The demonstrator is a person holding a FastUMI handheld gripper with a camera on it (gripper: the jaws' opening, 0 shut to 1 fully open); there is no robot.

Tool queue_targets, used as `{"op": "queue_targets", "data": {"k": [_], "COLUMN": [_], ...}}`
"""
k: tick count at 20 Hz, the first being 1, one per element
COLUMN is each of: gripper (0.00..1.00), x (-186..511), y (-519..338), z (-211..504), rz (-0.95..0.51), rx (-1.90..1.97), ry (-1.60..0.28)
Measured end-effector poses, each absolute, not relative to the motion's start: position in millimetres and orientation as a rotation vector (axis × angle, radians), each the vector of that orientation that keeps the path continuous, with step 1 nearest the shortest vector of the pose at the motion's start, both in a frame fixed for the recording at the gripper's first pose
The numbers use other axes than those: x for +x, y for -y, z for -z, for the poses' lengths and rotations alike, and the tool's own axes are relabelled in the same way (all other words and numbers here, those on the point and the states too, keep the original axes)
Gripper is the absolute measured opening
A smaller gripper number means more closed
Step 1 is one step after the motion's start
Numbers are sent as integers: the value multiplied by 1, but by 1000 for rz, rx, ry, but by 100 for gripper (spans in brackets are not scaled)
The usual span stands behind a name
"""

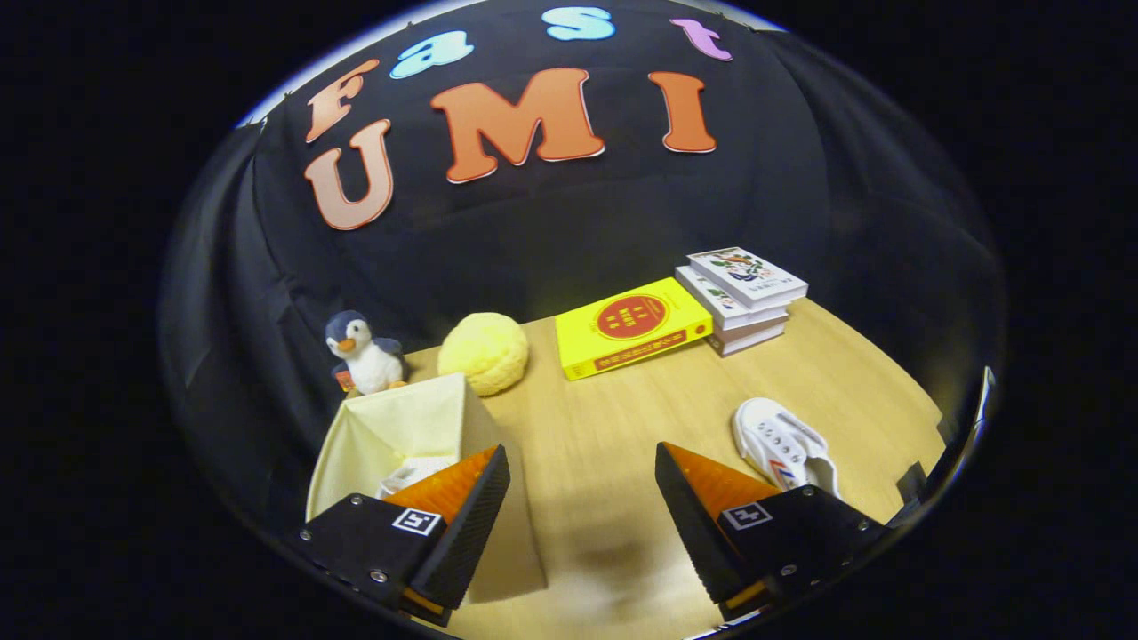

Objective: Open the storage box then place both shoes into the box .Put the left shoe in first, then the right shoe, with the right side of both shoes facing outward in a uniform manner.

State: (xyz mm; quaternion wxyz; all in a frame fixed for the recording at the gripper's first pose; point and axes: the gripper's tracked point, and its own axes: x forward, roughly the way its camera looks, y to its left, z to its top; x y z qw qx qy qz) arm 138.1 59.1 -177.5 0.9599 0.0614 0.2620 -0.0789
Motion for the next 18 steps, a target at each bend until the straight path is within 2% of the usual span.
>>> {"op": "queue_targets", "data": {"k": [8, 18], "gripper": [99, 99], "x": [110, 93], "y": [76, 152], "z": [196, 259], "rz": [241, 191], "rx": [-31, -166], "ry": [-605, -786]}}
